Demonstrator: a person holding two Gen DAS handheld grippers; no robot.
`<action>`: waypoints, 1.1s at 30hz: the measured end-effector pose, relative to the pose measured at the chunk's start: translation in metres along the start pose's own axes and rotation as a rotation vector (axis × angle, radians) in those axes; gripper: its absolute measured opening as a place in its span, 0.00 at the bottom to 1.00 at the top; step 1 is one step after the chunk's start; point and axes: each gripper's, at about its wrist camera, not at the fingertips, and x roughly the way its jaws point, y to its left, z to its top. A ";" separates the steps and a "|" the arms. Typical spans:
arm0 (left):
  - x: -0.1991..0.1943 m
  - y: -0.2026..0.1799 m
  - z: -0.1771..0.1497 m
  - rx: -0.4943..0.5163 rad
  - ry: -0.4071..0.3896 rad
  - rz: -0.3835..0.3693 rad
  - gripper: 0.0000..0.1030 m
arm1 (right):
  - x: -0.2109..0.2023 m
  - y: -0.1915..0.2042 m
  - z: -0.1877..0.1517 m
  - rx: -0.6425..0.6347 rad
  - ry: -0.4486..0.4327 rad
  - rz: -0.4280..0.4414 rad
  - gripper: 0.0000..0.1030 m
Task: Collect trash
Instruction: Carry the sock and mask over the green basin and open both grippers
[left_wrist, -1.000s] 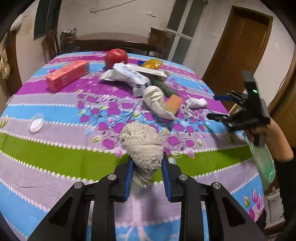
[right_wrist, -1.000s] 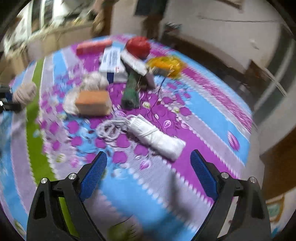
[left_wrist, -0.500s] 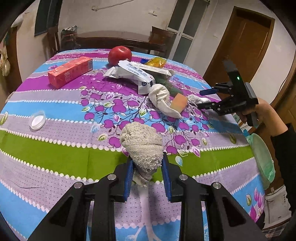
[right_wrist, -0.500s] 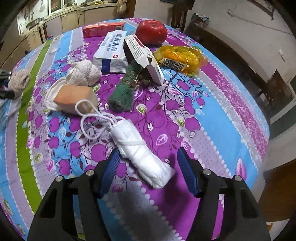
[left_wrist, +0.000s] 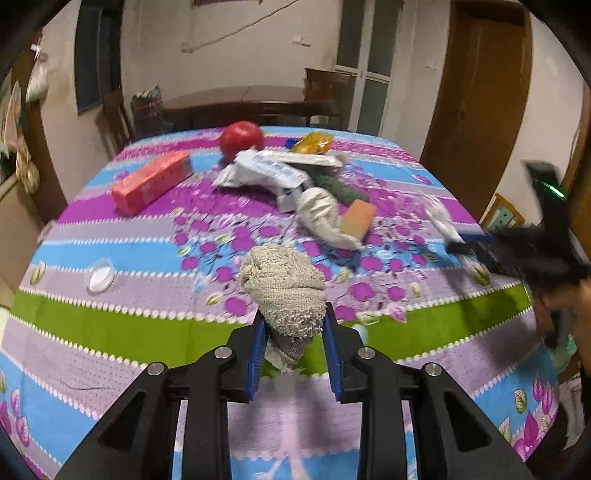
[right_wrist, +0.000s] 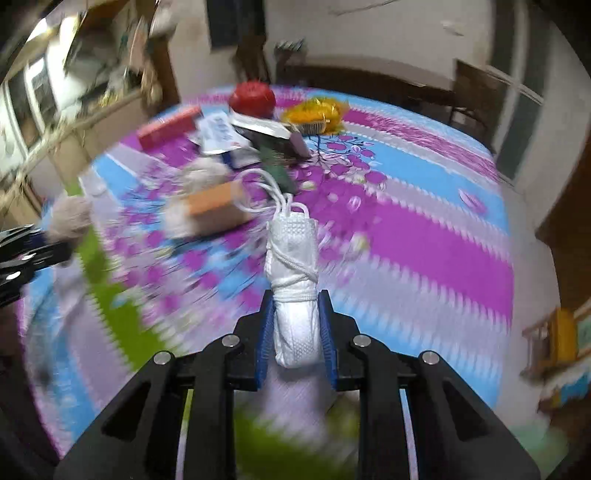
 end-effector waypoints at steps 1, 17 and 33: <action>-0.001 -0.007 0.001 0.020 -0.009 0.009 0.29 | -0.016 0.006 -0.015 0.051 -0.025 0.014 0.21; -0.009 -0.189 0.029 0.346 -0.143 -0.108 0.29 | -0.190 -0.026 -0.145 0.526 -0.309 -0.112 0.22; 0.010 -0.390 0.046 0.597 -0.138 -0.318 0.29 | -0.262 -0.115 -0.201 0.783 -0.319 -0.354 0.22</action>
